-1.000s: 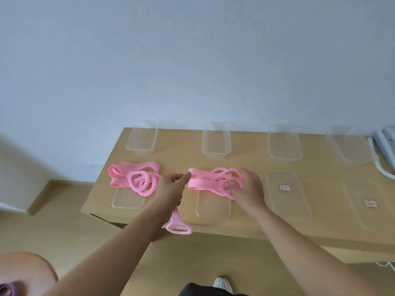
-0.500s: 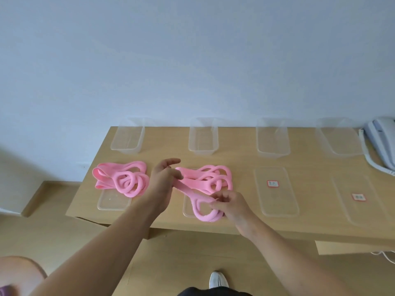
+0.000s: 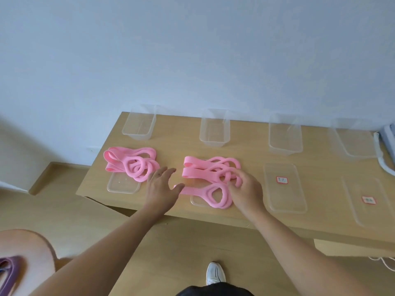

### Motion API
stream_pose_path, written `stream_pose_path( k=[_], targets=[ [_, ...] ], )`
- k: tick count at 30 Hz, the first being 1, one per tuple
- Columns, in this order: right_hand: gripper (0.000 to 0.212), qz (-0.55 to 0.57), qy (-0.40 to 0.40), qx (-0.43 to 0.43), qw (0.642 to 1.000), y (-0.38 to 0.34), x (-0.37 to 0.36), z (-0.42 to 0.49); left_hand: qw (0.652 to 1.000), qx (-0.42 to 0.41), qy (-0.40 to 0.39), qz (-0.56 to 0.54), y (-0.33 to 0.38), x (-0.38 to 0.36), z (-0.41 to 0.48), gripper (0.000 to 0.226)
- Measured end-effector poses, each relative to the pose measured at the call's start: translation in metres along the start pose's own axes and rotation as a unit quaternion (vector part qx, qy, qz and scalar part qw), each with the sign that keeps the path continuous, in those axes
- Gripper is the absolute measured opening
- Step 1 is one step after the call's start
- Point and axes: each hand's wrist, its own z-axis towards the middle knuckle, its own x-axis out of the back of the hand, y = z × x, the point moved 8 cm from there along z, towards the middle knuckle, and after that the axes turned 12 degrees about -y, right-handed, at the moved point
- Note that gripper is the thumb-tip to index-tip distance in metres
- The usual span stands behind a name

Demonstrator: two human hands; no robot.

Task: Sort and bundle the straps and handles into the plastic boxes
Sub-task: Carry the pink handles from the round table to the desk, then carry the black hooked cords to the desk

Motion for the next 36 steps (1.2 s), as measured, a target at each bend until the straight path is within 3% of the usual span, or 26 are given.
stream_pose_path(
  k=[5,10,23,29,36],
  targets=[
    [0.043,-0.082,-0.054,0.118,0.988,-0.061,-0.049,-0.017,0.999,-0.042,0.013,0.025,-0.039,0.029,-0.043,0.059],
    [0.049,-0.132,-0.151,0.151,0.968,-0.115,-0.129,-0.034,0.996,-0.026,0.054,0.070,-0.115,0.076,-0.105,0.061],
    [0.062,-0.246,-0.295,0.264,0.885,-0.249,-0.361,-0.130,0.965,0.209,0.156,0.006,-0.392,0.156,-0.332,0.064],
    [0.064,-0.281,-0.377,0.284,0.835,-0.284,-0.465,-0.187,0.928,0.326,0.174,-0.046,-0.493,0.143,-0.438,0.063],
    [0.063,-0.322,-0.467,0.332,0.754,-0.317,-0.562,-0.247,0.865,0.436,0.200,-0.145,-0.554,0.116,-0.523,0.059]
  ],
)
